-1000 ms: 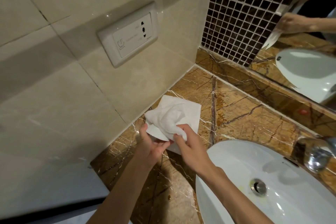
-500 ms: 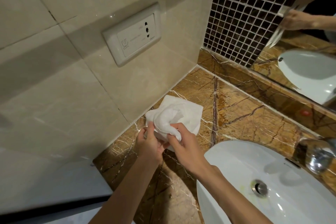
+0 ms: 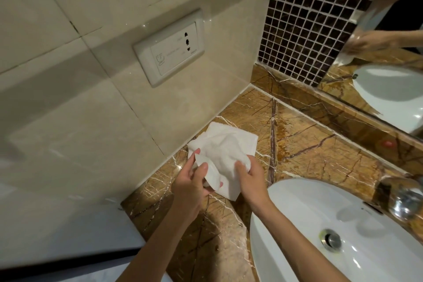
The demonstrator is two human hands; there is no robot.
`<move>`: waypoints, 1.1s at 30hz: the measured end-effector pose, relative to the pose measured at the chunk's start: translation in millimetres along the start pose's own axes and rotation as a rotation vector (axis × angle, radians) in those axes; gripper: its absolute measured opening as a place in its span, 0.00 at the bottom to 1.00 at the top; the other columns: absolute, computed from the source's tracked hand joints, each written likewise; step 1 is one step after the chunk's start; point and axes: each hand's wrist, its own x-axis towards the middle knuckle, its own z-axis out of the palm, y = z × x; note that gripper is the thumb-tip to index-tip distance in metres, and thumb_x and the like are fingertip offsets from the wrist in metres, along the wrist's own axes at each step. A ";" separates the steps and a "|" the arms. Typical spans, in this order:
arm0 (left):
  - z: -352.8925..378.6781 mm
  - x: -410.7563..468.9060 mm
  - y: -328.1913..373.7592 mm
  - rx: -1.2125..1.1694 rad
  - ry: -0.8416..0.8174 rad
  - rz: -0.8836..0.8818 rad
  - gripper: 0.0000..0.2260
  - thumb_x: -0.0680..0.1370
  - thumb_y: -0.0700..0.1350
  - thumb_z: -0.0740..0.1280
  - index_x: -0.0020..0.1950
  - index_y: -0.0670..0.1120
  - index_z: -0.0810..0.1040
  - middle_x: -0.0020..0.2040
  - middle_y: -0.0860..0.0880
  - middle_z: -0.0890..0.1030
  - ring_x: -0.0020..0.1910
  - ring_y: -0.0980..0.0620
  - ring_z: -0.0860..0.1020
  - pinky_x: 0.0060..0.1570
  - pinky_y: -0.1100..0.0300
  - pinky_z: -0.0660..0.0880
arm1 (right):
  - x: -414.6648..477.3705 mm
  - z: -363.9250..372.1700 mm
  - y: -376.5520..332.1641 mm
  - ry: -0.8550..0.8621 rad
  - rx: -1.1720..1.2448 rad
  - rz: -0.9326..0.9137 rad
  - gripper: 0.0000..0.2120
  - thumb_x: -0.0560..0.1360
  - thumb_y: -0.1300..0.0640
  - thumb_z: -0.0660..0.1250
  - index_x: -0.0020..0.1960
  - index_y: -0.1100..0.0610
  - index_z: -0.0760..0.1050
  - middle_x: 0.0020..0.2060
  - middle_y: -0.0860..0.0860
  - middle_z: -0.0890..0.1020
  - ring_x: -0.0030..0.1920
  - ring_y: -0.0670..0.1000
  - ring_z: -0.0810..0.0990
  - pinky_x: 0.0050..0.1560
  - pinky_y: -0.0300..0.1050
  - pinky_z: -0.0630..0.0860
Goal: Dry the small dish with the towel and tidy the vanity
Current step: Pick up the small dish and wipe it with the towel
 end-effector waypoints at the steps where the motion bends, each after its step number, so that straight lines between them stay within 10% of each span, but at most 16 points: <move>1: -1.8 -0.2 -0.9 0.030 -0.007 0.014 0.17 0.77 0.40 0.66 0.63 0.57 0.76 0.55 0.46 0.81 0.51 0.43 0.82 0.46 0.40 0.80 | 0.5 -0.4 0.2 0.044 0.044 0.037 0.06 0.80 0.59 0.60 0.50 0.50 0.74 0.44 0.46 0.80 0.40 0.37 0.78 0.36 0.31 0.71; 17: 4.2 16.8 -19.8 1.184 -0.243 0.419 0.34 0.68 0.53 0.74 0.71 0.61 0.66 0.71 0.49 0.64 0.70 0.51 0.65 0.65 0.60 0.65 | 8.1 6.2 -4.8 0.049 0.380 0.328 0.09 0.77 0.61 0.63 0.55 0.55 0.78 0.51 0.57 0.85 0.53 0.59 0.82 0.60 0.60 0.76; 33: 3.9 19.8 -15.3 1.291 -0.089 0.449 0.33 0.71 0.54 0.72 0.73 0.60 0.63 0.73 0.46 0.62 0.72 0.46 0.61 0.67 0.50 0.67 | -5.3 3.3 0.5 0.033 0.357 0.352 0.11 0.78 0.59 0.62 0.59 0.56 0.77 0.51 0.56 0.85 0.52 0.58 0.83 0.56 0.58 0.78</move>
